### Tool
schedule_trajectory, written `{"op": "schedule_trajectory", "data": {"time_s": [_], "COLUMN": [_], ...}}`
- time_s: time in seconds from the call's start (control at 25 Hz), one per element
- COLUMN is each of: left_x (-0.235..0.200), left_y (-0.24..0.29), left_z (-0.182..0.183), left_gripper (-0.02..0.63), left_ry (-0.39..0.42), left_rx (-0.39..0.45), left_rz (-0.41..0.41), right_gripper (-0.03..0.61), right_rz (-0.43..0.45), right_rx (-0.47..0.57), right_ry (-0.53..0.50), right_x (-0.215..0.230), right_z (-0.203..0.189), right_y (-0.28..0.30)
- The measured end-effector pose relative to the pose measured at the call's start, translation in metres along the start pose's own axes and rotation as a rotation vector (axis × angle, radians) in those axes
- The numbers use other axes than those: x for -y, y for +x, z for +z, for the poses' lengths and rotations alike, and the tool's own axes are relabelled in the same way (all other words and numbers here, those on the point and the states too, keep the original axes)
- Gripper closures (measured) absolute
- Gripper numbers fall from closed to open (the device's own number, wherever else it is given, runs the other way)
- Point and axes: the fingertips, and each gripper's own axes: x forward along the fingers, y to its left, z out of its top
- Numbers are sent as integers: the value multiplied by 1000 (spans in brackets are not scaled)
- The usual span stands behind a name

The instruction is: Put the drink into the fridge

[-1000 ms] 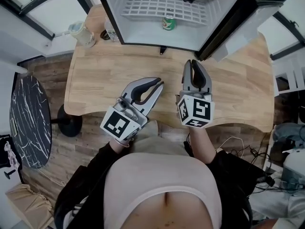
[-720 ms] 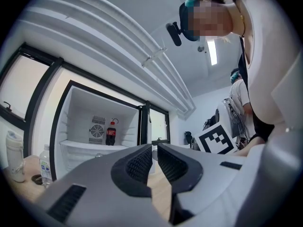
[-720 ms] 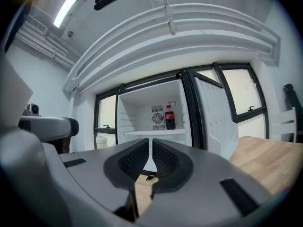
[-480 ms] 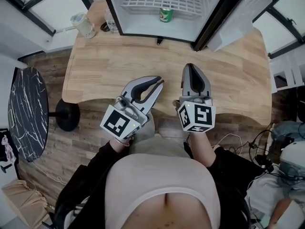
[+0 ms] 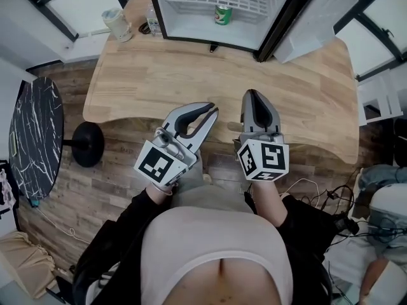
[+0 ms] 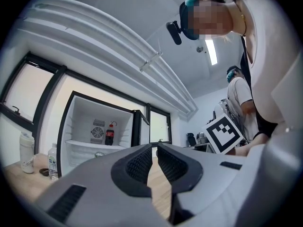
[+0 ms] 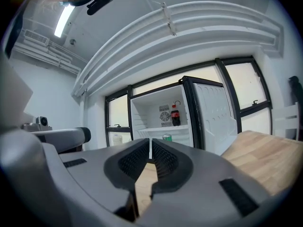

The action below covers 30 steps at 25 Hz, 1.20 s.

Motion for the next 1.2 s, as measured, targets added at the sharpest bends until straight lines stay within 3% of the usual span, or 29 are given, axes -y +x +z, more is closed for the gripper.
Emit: {"op": "schedule_trajectory", "data": {"time_s": [0.44, 0.64, 0.84, 1.2], "left_x": [22, 24, 31, 41], "left_y": [-31, -38, -47, -87], "left_z": [16, 19, 22, 33], "left_gripper": [574, 574, 574, 574], "left_ry": [7, 2, -35, -26], "left_rx": [7, 10, 16, 23], "left_rz": [37, 28, 10, -8], "right_gripper": [540, 540, 540, 540], "right_rz": [45, 53, 62, 92], "right_rx": [12, 9, -21, -11], "right_ry": [-4, -47, -40, -41], "right_x": [-23, -36, -51, -101], "right_z": [14, 15, 6, 2], "right_y": [-37, -45, -55, -78]}}
